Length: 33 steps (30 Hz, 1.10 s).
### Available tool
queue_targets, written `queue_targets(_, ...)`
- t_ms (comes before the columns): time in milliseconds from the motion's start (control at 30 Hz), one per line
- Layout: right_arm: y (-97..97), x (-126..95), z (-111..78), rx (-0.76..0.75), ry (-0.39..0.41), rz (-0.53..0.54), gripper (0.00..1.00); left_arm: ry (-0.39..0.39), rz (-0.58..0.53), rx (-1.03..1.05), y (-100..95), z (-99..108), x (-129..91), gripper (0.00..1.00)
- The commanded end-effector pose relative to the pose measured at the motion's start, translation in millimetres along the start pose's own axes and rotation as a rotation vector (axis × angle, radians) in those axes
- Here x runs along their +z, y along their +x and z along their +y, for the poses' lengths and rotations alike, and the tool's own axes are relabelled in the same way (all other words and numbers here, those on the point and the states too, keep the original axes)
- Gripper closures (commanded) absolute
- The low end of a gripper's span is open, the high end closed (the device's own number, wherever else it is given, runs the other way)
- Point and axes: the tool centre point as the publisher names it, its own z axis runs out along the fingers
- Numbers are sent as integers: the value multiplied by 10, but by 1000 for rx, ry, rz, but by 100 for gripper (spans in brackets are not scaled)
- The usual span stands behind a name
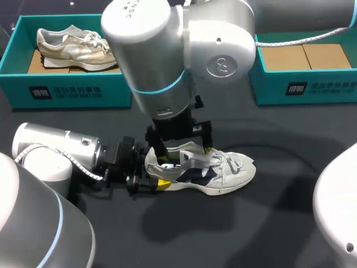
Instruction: Take the shoe out of the shoebox, open the shoe tongue, remove and reinsert the insole, then place the shoe into the shoebox
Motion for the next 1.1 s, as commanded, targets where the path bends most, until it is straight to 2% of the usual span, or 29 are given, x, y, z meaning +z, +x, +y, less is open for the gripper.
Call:
queue_targets(33, 9, -18, -12, 7, -3, -5, 0, -1, -1, -1, 23, 33, 5, 100)
queue_targets(300, 145, 236, 113, 30, -9, -87, 0, -1, -1, -1, 23, 33, 5, 100)
queue_targets(333, 143, 278, 120, 29, -26, -75, 0, -1, -1, -1, 23, 33, 5, 100)
queue_targets(433, 147, 376, 145, 39, -11, -76, 0, -1, -1, -1, 23, 33, 5, 100)
queue_targets(667, 228, 449, 191, 45, -16, -136, 0, -1, -1, -1, 23, 33, 5, 100)
queue_targets(1100, 187, 671, 231, 85, -31, -194, 0, -1, -1, -1, 23, 33, 5, 100)
